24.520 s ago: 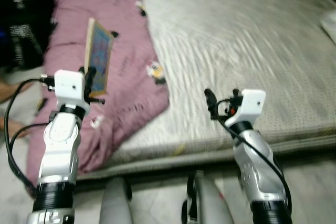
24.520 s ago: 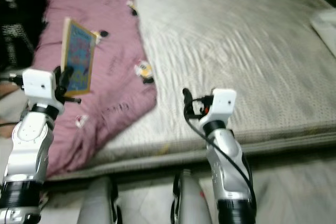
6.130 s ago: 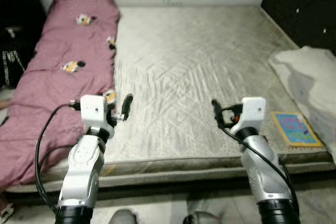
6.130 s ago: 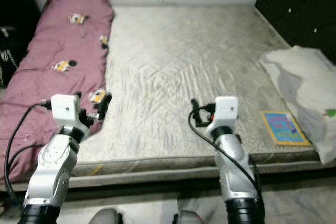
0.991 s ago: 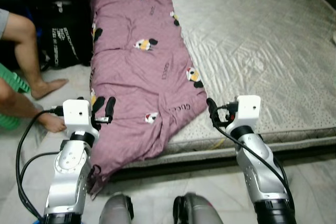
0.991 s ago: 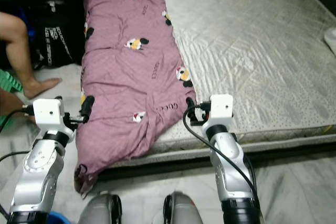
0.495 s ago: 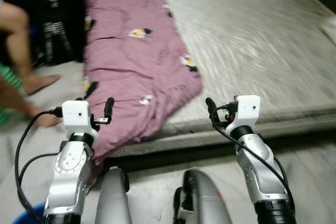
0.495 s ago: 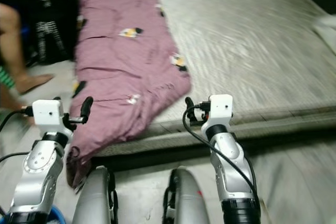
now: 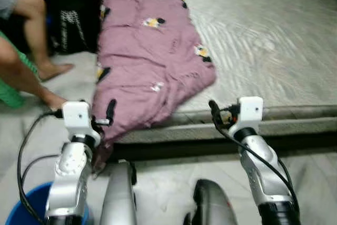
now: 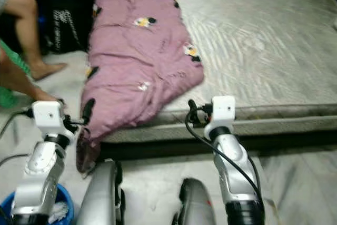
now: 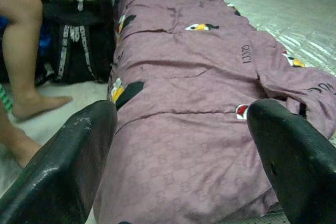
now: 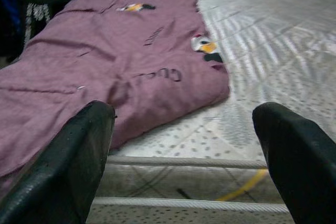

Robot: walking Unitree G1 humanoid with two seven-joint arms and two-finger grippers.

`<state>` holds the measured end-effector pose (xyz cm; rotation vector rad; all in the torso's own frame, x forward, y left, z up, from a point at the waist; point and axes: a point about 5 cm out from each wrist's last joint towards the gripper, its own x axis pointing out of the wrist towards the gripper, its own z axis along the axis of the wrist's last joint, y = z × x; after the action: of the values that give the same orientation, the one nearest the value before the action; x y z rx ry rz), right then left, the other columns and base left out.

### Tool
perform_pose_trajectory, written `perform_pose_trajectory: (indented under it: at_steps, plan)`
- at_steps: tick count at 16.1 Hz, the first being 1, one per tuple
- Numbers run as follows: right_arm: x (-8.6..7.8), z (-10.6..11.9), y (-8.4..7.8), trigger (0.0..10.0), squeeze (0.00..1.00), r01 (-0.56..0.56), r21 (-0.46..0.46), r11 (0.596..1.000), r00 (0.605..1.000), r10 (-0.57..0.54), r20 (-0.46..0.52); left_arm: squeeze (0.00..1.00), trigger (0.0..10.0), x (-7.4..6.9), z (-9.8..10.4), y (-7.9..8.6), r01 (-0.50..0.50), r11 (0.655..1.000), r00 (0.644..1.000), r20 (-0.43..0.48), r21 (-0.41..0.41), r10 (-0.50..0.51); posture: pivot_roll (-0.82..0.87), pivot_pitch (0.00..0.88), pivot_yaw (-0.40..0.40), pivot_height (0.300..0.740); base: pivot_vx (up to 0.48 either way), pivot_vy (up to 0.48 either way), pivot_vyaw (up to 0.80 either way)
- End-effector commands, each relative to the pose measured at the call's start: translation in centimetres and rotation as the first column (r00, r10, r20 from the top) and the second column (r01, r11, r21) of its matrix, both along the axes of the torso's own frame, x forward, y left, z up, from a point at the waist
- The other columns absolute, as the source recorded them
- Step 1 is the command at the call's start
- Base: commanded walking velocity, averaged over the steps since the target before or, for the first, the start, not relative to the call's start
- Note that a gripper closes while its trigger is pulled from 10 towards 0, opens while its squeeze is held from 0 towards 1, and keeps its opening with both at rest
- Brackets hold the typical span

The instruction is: Clean up the room

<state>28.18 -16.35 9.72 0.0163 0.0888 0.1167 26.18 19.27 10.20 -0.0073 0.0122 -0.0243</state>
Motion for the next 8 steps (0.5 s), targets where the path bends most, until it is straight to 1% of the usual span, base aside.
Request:
perform_pose_trajectory:
  at_steps: [1, 3, 8]
  plan:
    - [0.15, 0.42, 0.06, 10.0, 0.0, -0.001, -0.005, 1.0, 1.0, 0.001, 0.014, 0.0, 10.0, -0.1, 0.06, 0.31, -0.004, 1.0, 1.0, -0.002, 0.002, 0.004, -0.02, 0.143, -0.059, 0.625, 0.0, 0.0, 0.43]
    - [0.19, 0.44, 0.01, 10.0, 0.0, 0.0, -0.001, 1.0, 1.0, 0.0, 0.013, 0.0, 10.0, -0.05, 0.05, 0.34, 0.005, 1.0, 1.0, -0.002, -0.005, -0.005, -0.02, 0.142, -0.061, 0.625, 0.281, 0.0, 0.0]
    - [0.24, 0.38, 0.1, 10.0, 0.0, -0.007, -0.007, 1.0, 1.0, 0.007, 0.01, 0.0, 10.0, -0.18, -0.21, 0.02, 0.019, 1.0, 1.0, -0.012, -0.021, -0.019, -0.02, 0.142, -0.061, 0.625, 0.376, 0.0, 0.0]
